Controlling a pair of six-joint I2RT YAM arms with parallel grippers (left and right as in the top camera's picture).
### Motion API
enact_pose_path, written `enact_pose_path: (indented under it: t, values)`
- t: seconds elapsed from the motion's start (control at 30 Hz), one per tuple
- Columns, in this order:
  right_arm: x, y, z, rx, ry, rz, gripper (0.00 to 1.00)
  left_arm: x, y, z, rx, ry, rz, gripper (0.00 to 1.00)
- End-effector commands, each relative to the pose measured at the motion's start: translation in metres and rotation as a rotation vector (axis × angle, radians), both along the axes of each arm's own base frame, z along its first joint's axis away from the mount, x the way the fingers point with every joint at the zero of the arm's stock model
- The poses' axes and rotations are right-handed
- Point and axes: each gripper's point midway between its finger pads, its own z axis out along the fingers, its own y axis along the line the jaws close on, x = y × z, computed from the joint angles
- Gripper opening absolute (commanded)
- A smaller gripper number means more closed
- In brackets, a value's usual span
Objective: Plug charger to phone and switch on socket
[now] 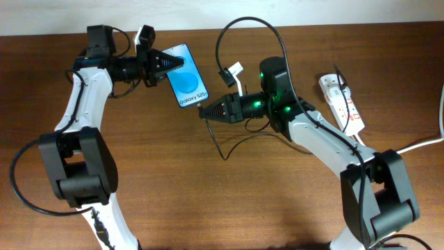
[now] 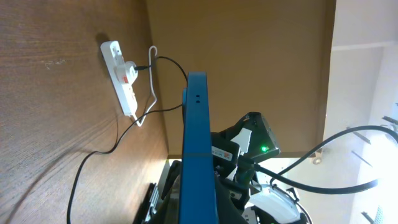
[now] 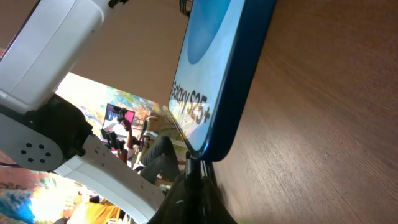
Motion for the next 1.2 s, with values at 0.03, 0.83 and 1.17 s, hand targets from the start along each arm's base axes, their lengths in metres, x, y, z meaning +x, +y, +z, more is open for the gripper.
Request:
enact_pose_path:
  t: [0.03, 0.83, 1.17]
  values:
    - [0.0018, -0.0011, -0.0031, -0.004, -0.001, -0.009, 0.04, -0.0068, -0.0091, 0.0123, -0.043, -0.016, -0.046, 0.0]
    - [0.0059, -0.01, -0.0013, 0.0, 0.095, -0.026, 0.04, -0.0037, -0.0088, 0.0143, -0.038, -0.069, -0.047, 0.0]
    - [0.0, -0.0094, -0.0046, 0.008, 0.149, 0.013, 0.04, -0.0029, -0.0087, 0.015, -0.039, -0.06, -0.046, 0.0]
